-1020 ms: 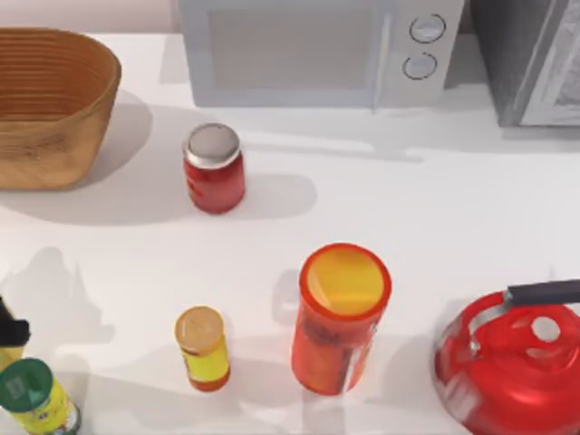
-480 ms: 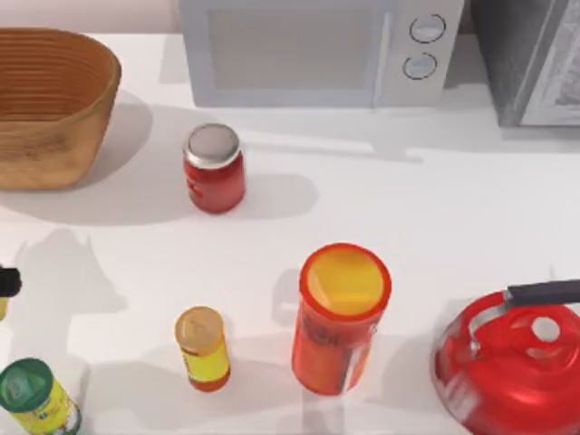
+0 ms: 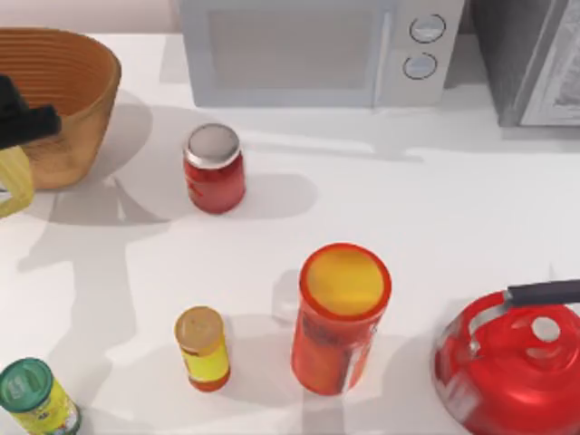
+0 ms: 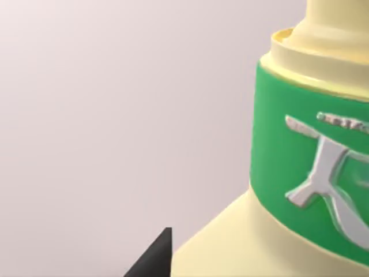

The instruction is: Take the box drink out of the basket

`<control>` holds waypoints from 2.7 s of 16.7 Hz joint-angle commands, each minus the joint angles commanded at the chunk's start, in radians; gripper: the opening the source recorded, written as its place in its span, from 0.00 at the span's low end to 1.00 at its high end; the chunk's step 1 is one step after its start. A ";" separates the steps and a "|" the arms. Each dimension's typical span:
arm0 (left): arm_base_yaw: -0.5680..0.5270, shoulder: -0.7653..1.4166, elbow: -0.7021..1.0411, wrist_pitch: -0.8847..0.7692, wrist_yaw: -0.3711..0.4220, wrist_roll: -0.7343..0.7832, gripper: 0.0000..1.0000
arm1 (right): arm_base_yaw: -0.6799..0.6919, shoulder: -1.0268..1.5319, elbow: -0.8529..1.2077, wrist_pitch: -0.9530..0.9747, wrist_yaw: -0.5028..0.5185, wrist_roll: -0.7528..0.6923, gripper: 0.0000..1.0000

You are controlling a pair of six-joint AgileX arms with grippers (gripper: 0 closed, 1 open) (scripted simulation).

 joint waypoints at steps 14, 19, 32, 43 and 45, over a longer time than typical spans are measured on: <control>-0.404 0.893 0.260 0.572 -0.544 0.090 0.00 | 0.000 0.000 0.000 0.000 0.000 0.000 1.00; -0.462 0.995 0.290 0.643 -0.595 0.087 0.00 | 0.000 0.000 0.000 0.000 0.000 0.000 1.00; -0.327 1.169 0.283 0.696 -0.459 -0.041 0.00 | 0.000 0.000 0.000 0.000 0.000 0.000 1.00; -0.327 1.169 0.283 0.696 -0.459 -0.041 0.60 | 0.000 0.000 0.000 0.000 0.000 0.000 1.00; -0.327 1.169 0.283 0.696 -0.459 -0.041 0.75 | 0.000 0.000 0.000 0.000 0.000 0.000 1.00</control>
